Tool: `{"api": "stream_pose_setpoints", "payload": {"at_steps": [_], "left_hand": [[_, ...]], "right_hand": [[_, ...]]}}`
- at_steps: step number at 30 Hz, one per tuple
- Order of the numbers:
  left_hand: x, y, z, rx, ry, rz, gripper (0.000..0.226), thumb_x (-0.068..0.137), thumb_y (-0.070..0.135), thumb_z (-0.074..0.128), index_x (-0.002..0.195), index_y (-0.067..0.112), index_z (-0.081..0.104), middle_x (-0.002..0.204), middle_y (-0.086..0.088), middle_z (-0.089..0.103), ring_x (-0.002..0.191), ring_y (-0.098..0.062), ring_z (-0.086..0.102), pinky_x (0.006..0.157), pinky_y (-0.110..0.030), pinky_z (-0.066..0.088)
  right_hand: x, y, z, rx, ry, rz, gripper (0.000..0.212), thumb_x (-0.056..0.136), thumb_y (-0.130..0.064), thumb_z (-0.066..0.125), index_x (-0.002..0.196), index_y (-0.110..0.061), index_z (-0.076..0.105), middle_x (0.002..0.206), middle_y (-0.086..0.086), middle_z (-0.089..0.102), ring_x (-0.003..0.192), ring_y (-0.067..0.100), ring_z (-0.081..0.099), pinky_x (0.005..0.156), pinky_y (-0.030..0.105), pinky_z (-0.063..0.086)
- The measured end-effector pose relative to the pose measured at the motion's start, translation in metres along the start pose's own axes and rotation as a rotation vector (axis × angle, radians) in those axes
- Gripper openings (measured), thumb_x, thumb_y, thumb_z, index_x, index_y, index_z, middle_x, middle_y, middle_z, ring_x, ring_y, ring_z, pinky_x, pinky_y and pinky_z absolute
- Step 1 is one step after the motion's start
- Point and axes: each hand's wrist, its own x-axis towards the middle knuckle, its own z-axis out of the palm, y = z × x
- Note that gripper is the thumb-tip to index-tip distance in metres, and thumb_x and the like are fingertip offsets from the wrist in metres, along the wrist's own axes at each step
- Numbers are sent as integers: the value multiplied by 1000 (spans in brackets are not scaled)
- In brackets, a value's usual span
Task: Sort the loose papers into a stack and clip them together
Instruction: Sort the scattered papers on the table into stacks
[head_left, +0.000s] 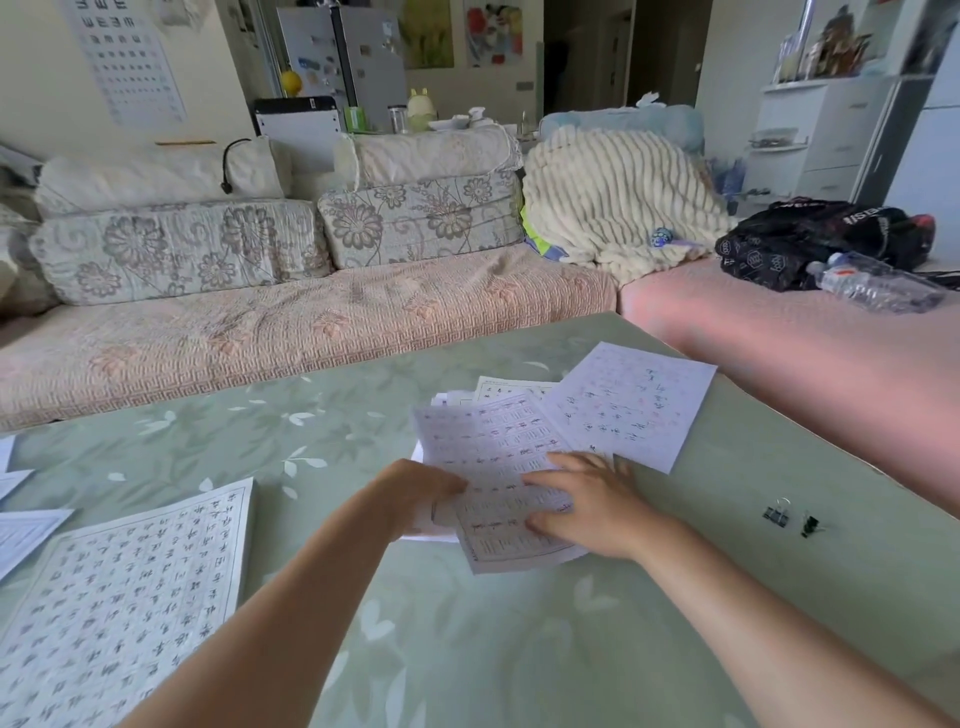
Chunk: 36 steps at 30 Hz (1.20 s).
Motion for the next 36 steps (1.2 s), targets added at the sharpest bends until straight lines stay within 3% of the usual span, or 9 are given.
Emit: {"api": "stream_pose_setpoints", "payload": {"at_steps": [2,5,8,14,18,21,24,27,36], "left_hand": [[-1,-2,-2,53,14,54,21,84,3,71,104,4,65,89,-11,72,71,-23,69,57,-31,59],[-4,-3,-10,258,167,170,33,76,-2,70,107,7,65,98,-10,70,86,-28,69,77,-38,60],[-15,-9,-28,331,246,179,37,74,-6,63,106,10,63,96,-9,67,88,-27,66,74,-31,57],[-35,-39,-74,383,204,95,33,77,1,71,110,5,65,97,-10,70,85,-26,68,75,-34,59],[-44,-41,-78,938,428,203,64,76,29,77,126,5,46,127,-17,51,113,-31,54,96,-36,48],[-41,-31,-67,1025,524,454,76,82,42,70,144,16,34,144,-10,38,132,-29,34,107,-42,38],[-28,-20,-49,1117,374,578,65,87,51,61,144,30,40,154,-1,33,140,-23,27,113,-44,27],[-13,-24,-32,1232,70,485,74,86,64,52,150,39,24,163,2,7,150,-25,3,119,-50,7],[8,-39,-3,1185,20,540,77,89,69,38,153,41,5,163,5,-8,149,-18,-12,121,-44,-7]], "right_hand": [[-1,-6,-1,34,9,-28,54,78,-66,60,131,-55,52,155,-17,33,145,8,22,118,50,10],[0,-12,-1,101,92,-54,45,84,-49,65,129,-45,59,152,-13,39,142,8,30,117,35,18],[3,-16,-3,178,180,20,51,92,-37,60,141,-28,50,154,-2,35,144,17,26,116,34,23],[12,-18,0,-148,88,232,74,95,-59,34,156,-22,13,165,11,3,152,31,0,120,53,8],[10,-27,4,-185,-26,196,70,96,-60,35,154,-21,24,163,6,18,150,26,15,117,47,18],[9,-30,-1,-164,45,112,67,93,-58,44,150,-26,33,158,-2,32,144,23,30,114,42,25],[9,-25,-2,-164,64,121,74,89,-64,43,152,-29,30,162,2,23,148,25,18,119,44,15],[6,-12,3,-160,-10,139,72,92,-66,31,156,-33,19,166,0,5,153,23,0,121,50,3],[-7,-2,-4,235,15,-61,40,99,-15,45,135,-25,60,148,-8,50,140,9,40,113,19,29]]}}
